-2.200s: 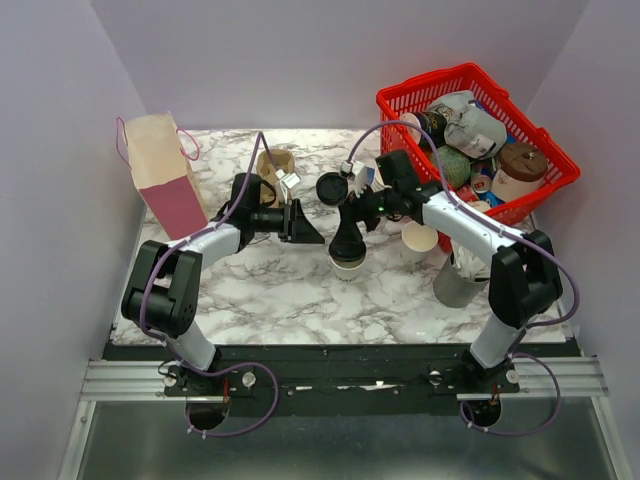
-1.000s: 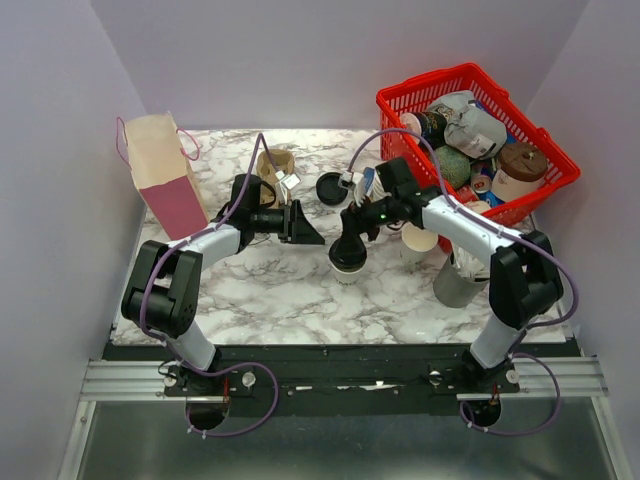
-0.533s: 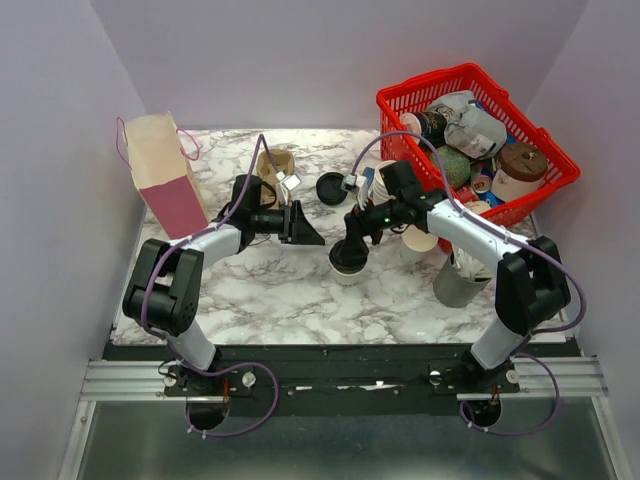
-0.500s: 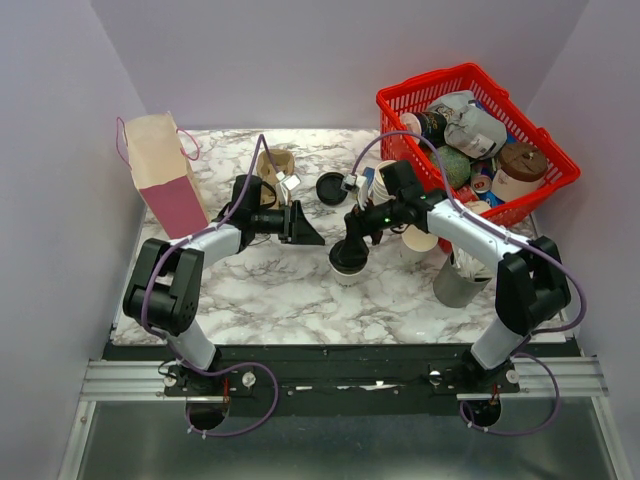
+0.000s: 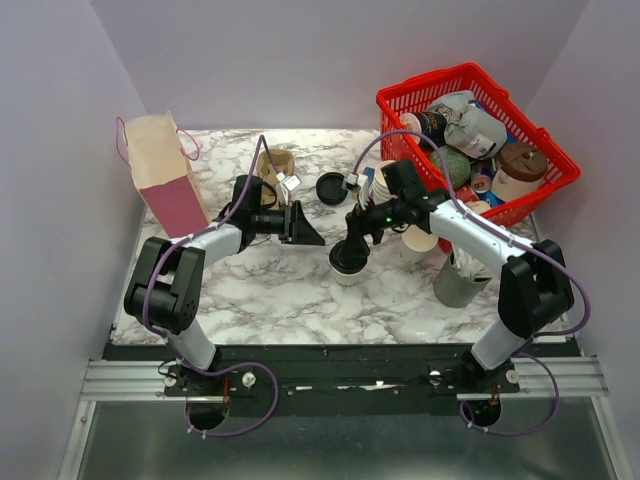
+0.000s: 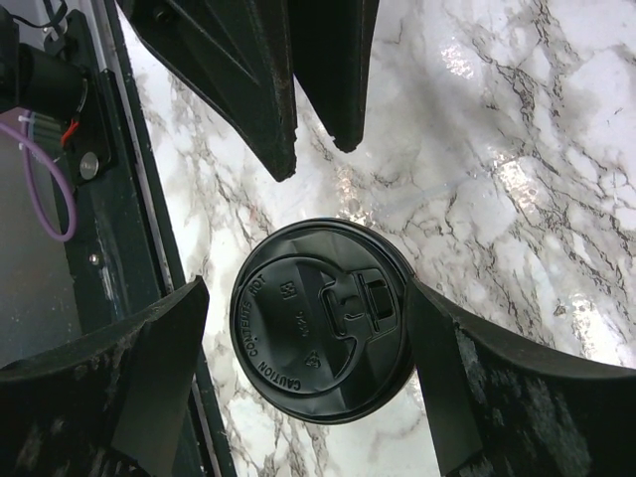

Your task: Pack the takeout coffee

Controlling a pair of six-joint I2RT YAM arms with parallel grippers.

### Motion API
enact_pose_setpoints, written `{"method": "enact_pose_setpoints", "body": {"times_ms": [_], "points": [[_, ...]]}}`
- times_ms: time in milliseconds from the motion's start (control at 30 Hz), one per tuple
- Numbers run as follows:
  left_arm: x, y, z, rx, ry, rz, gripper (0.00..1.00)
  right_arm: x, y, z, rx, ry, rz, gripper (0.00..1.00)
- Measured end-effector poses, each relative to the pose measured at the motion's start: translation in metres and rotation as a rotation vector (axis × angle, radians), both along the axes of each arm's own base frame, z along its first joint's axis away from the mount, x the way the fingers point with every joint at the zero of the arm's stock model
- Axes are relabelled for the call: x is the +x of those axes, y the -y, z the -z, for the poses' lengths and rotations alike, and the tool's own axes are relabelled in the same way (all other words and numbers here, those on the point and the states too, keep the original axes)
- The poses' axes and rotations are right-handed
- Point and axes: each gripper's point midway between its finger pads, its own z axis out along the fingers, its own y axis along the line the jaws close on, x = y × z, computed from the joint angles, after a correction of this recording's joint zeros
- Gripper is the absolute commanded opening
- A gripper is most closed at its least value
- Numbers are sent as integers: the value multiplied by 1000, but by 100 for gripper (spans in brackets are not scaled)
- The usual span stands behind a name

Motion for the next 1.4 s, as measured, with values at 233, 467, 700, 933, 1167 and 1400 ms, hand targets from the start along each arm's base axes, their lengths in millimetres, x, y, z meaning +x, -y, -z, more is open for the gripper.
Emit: {"method": "enact_pose_setpoints", "body": {"times_ms": [233,467,700,933,1167,1400], "points": [[1,0,1,0,-2,0,50,-4,1,1,0,-10,-4,88],[3,1,0,-4,0,-2,50,-9,4,1,-2,-16,-5,88],[6,3,-1,-8,5,-1,50,-12,5,-4,2,-2,-15,88],[6,4,-1,-9,4,0,50,-13,6,-3,0,-6,-19,88],[6,4,-1,-9,3,1,50,-14,6,-2,-3,-12,-19,87],[6,5,1,-7,-7,1,50,-14,11,-1,-27,3,-6,86]]}}
